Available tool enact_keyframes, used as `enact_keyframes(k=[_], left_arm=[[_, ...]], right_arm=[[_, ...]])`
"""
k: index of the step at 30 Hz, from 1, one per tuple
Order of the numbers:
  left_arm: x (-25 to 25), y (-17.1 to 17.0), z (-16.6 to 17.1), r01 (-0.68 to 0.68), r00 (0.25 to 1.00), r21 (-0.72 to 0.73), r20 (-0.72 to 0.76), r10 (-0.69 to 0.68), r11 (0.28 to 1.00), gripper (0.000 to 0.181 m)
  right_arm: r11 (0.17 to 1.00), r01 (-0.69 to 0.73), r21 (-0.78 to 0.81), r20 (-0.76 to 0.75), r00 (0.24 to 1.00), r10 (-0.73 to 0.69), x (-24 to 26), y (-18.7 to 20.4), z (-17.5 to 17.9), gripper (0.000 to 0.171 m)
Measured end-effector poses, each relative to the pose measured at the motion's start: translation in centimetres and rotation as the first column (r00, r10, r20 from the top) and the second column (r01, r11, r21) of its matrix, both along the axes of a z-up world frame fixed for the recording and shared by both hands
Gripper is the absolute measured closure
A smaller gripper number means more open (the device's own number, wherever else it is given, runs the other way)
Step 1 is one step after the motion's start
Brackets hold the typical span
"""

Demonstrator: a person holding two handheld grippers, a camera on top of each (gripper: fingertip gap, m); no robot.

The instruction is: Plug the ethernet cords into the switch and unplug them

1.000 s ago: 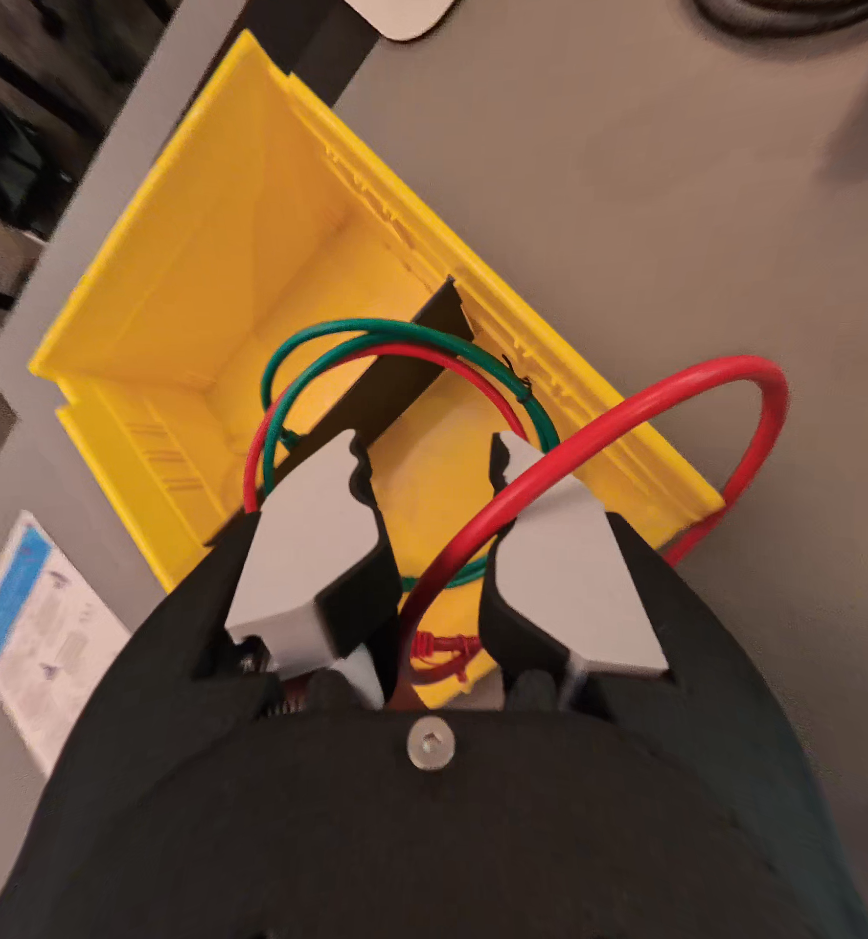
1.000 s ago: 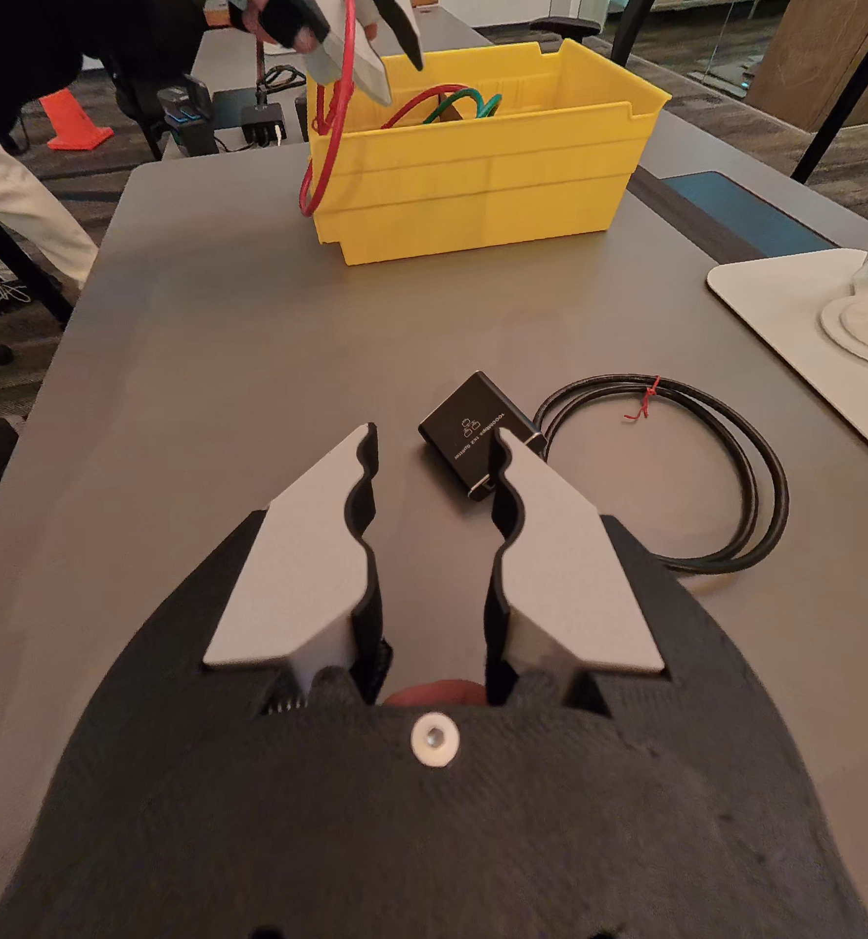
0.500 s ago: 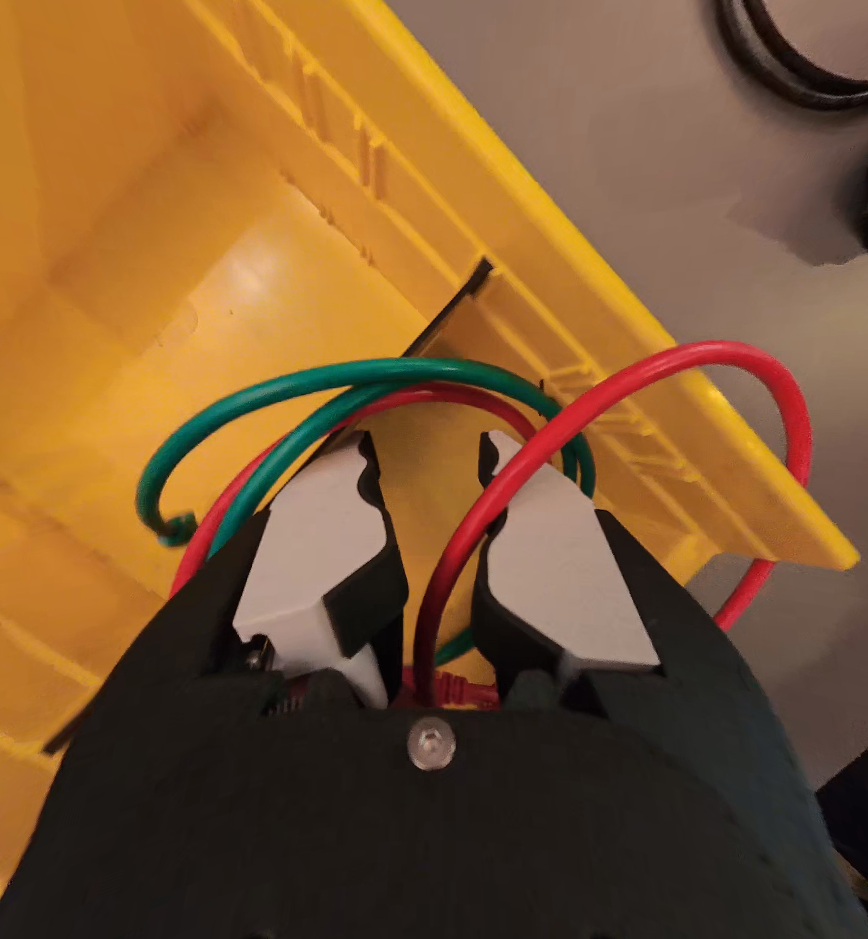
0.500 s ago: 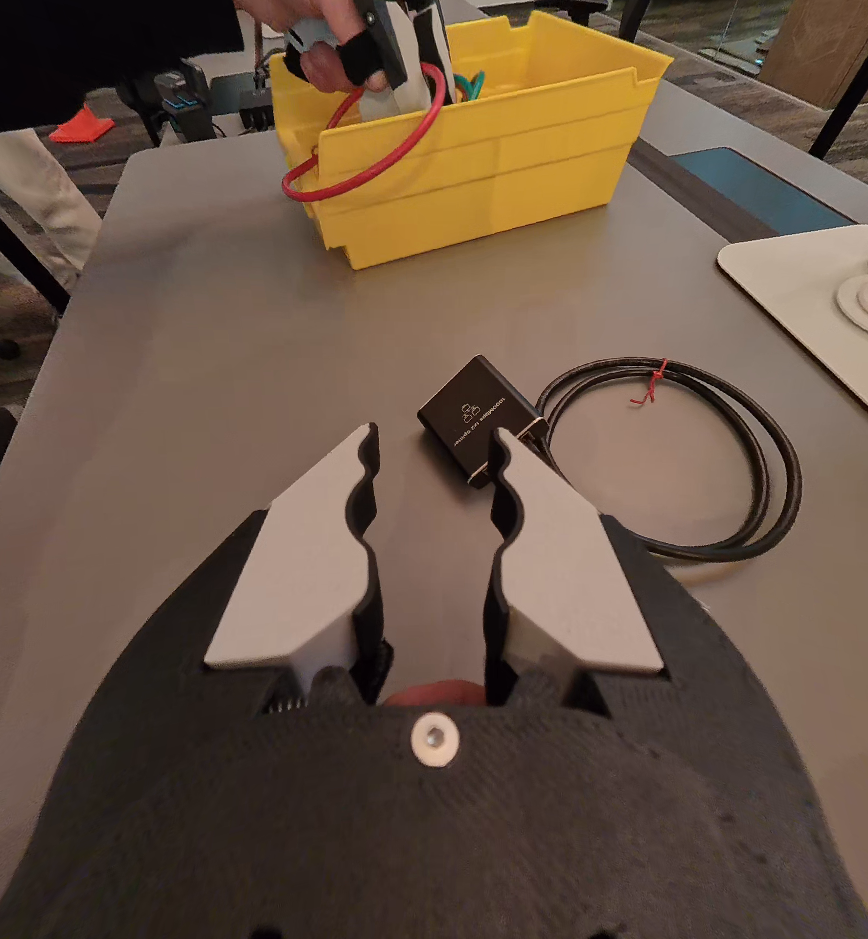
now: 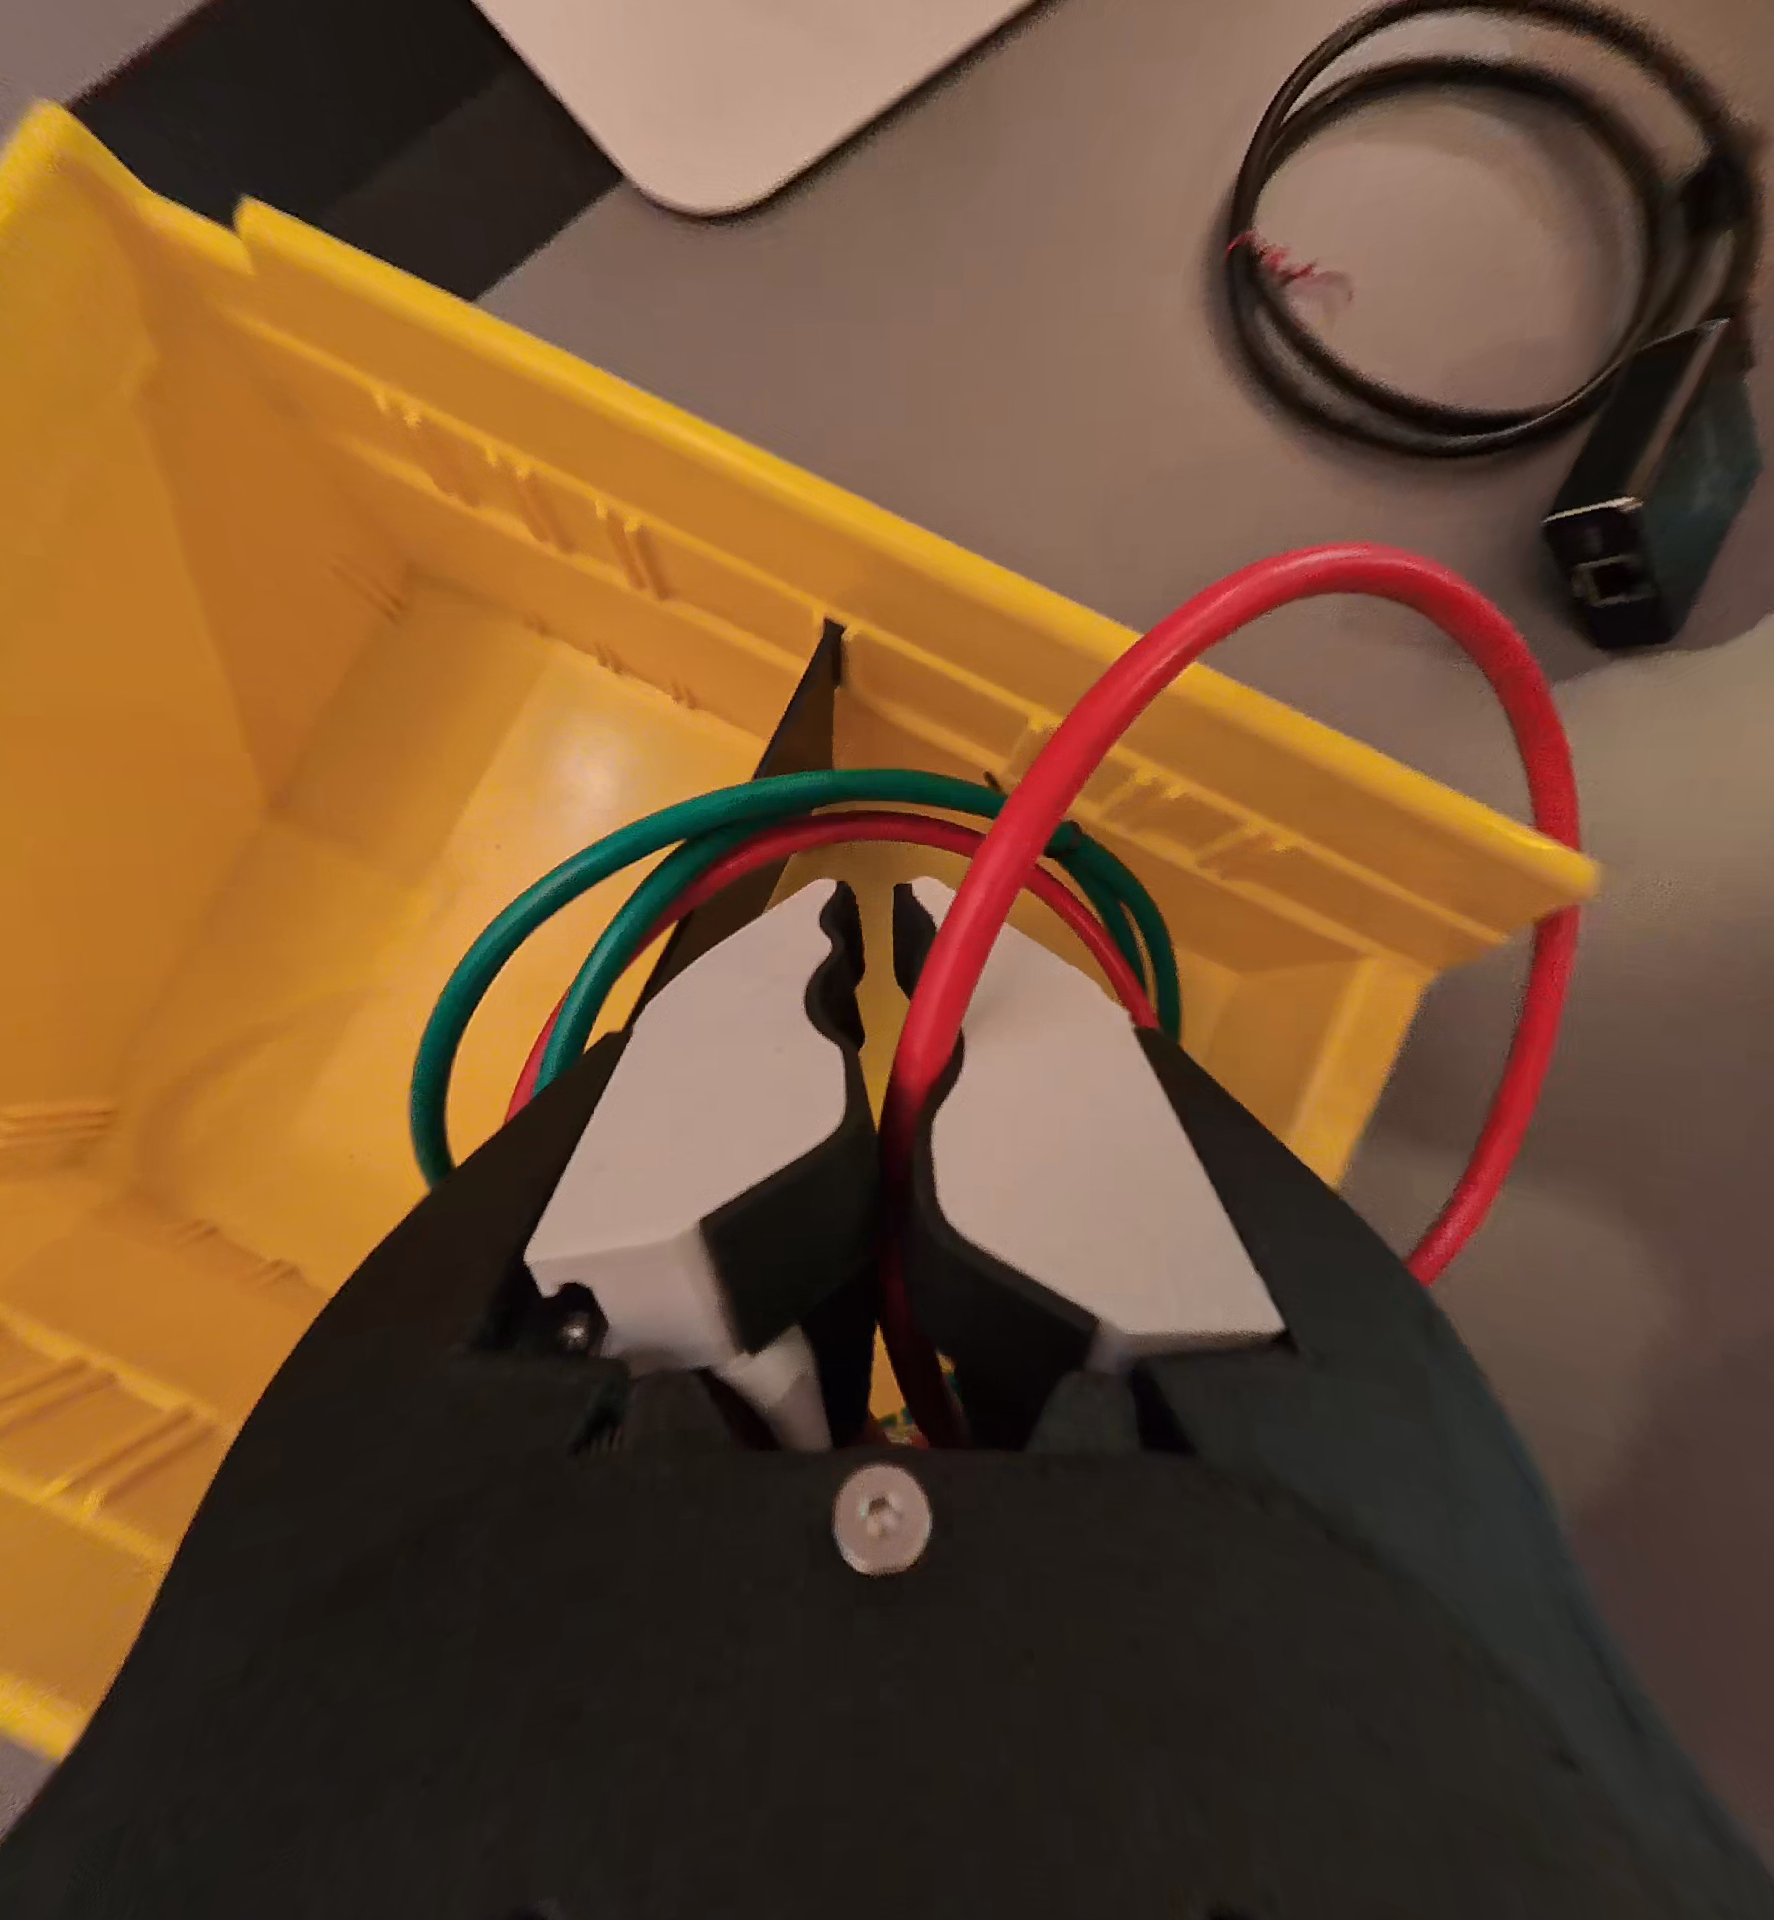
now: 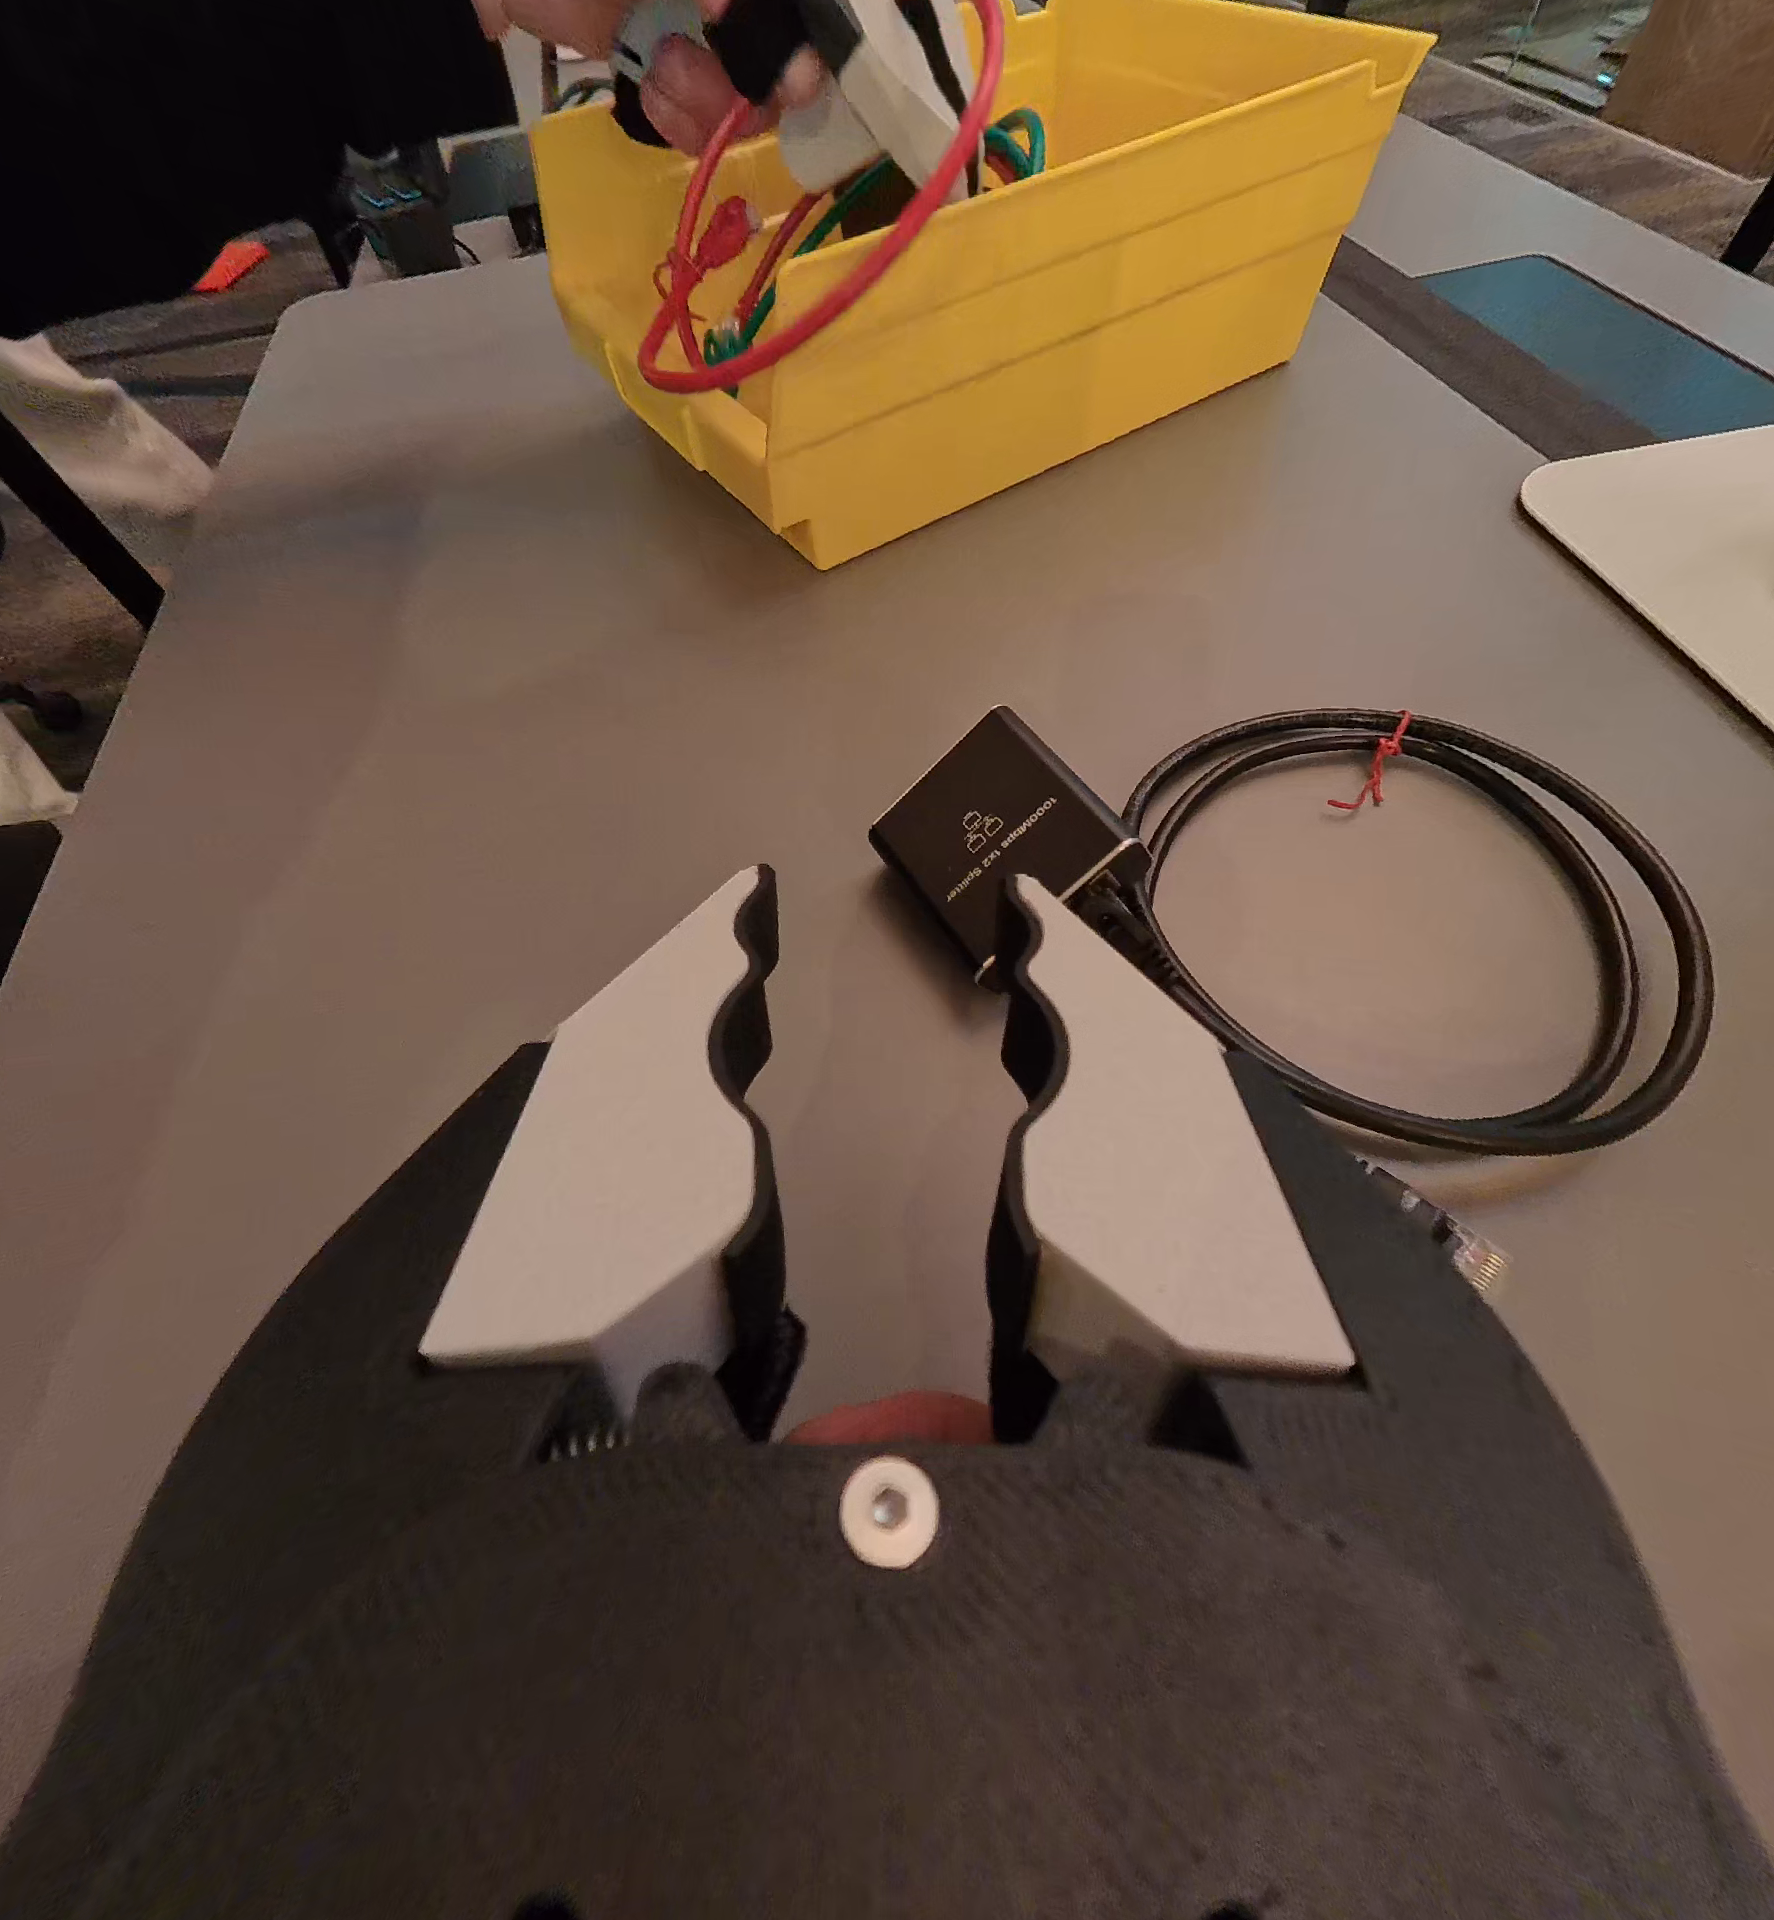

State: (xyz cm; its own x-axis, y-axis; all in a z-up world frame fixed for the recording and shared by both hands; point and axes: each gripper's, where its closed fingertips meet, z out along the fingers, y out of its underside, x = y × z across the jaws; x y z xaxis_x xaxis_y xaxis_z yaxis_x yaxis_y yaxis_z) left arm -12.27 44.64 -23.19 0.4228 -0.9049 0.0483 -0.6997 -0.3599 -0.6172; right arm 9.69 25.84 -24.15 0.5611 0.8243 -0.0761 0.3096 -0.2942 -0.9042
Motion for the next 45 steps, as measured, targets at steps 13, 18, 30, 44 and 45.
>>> enact_keyframes(k=[13,18,30,44,45], left_arm=[[-0.1,-4.6,22.5,-0.003,0.879,0.234,0.464,-0.11,0.972,0.178],[0.5,-6.0,29.7,-0.029,0.825,0.388,0.53,-0.197,0.921,0.178],[-1.2,-3.4,19.5,-0.079,0.831,0.275,0.549,-0.089,0.958,0.179],[-5.1,-1.1,14.3,-0.014,0.942,0.269,0.327,-0.077,0.963,0.178],[-4.7,-2.4,12.9,0.051,0.957,0.257,0.263,-0.121,0.965,0.178]], right_arm=[[1.0,-0.005,0.004,-0.026,1.0,0.005,-0.1,-0.2,0.8,0.131],[1.0,-0.01,0.017,-0.039,0.999,0.011,-0.4,-0.4,1.5,0.132],[0.999,-0.016,0.036,-0.067,0.998,0.018,-0.4,-0.7,2.5,0.133],[1.0,-0.019,0.023,-0.06,0.998,0.021,-0.6,-0.5,2.0,0.133],[1.0,-0.021,0.021,-0.058,0.998,0.022,-0.6,-0.5,2.0,0.133]])
